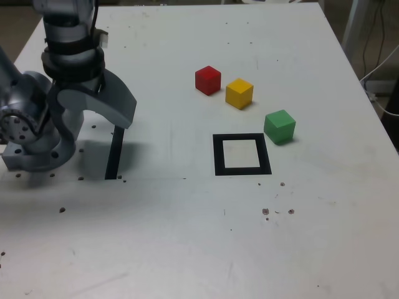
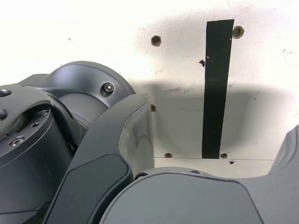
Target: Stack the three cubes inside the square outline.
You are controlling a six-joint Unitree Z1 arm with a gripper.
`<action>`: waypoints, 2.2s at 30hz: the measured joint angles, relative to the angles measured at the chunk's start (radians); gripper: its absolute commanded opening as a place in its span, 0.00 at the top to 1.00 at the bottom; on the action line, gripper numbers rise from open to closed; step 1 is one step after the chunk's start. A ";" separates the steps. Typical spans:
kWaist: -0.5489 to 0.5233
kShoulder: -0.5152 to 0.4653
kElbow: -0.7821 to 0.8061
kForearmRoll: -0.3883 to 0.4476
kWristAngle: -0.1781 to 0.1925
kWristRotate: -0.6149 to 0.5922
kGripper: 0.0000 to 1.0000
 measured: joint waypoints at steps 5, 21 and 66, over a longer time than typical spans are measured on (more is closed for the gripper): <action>0.000 0.003 0.000 -0.004 0.003 0.000 0.03; 0.013 0.034 -0.054 -0.014 0.015 0.030 0.03; 0.525 0.616 -0.829 0.122 -0.031 -0.022 0.01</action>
